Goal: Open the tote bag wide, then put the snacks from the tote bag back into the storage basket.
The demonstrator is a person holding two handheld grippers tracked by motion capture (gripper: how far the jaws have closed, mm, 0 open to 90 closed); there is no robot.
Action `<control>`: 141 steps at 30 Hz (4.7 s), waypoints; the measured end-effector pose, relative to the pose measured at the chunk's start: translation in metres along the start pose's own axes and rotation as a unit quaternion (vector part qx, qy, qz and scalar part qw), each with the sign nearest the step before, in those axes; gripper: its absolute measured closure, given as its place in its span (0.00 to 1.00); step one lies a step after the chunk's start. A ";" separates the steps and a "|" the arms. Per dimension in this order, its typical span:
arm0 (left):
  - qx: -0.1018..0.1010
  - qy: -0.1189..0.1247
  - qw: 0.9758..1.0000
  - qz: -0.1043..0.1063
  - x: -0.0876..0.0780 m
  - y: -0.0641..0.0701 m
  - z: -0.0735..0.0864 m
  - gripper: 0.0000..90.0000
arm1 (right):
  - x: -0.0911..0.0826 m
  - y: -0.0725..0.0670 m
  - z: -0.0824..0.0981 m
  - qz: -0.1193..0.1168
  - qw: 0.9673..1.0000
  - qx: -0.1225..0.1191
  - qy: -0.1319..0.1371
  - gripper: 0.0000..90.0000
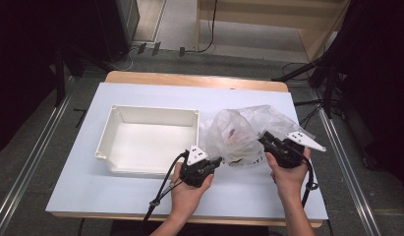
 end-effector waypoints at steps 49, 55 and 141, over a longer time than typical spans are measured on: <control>0.079 -0.056 0.995 -0.009 0.048 0.057 -0.030 0.24 | 0.007 -0.001 0.023 -0.084 0.996 0.039 0.015 0.93; 0.067 -0.092 0.991 -0.068 0.060 0.045 -0.024 0.61 | 0.004 -0.012 0.017 -0.106 0.994 0.009 0.024 0.93; 0.125 -0.066 0.957 -0.253 0.081 0.016 -0.056 0.96 | -0.006 0.000 0.013 -0.044 0.999 0.004 0.022 0.89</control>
Point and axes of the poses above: each handheld gripper's, and its own axes: x roughly forward along the jaws, z roughly out of its underside, y roughly to its right, the point moved 4 cm from there along x, roughly forward along the jaws, and after that the axes turned 13 degrees about -x, right-handed, at the moved point
